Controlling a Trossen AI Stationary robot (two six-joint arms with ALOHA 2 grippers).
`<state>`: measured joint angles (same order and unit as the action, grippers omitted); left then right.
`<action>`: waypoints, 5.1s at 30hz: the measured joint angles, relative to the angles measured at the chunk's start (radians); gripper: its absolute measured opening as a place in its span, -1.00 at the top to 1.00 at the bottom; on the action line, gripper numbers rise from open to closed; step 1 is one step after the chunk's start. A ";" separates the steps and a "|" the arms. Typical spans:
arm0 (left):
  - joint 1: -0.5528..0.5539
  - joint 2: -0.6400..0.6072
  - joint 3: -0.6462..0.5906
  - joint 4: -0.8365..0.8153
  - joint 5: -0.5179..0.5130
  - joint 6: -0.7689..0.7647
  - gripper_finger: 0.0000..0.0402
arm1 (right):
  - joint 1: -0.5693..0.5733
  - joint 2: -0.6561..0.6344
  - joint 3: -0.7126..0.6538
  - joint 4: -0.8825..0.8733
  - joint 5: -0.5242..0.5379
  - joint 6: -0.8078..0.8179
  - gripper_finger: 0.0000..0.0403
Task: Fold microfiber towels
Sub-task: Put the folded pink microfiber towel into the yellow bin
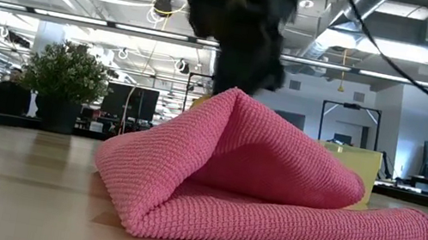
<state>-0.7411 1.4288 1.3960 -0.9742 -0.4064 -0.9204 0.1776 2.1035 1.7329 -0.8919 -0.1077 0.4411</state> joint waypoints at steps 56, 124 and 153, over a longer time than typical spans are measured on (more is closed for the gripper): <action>0.000 0.013 -0.001 -0.063 0.001 -0.068 0.22 | 0.189 0.056 0.032 -0.143 -0.020 0.175 0.23; -0.001 0.013 -0.001 -0.065 0.002 -0.045 0.22 | 0.149 0.058 -0.022 -0.115 0.131 0.261 0.99; -0.001 0.013 -0.001 -0.065 0.001 -0.022 0.22 | 0.019 0.056 0.278 -0.593 0.394 -0.008 1.00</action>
<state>-0.7418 1.4422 1.3954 -1.0389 -0.4049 -0.9428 0.1966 2.1593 2.0109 -1.4851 0.2867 0.4335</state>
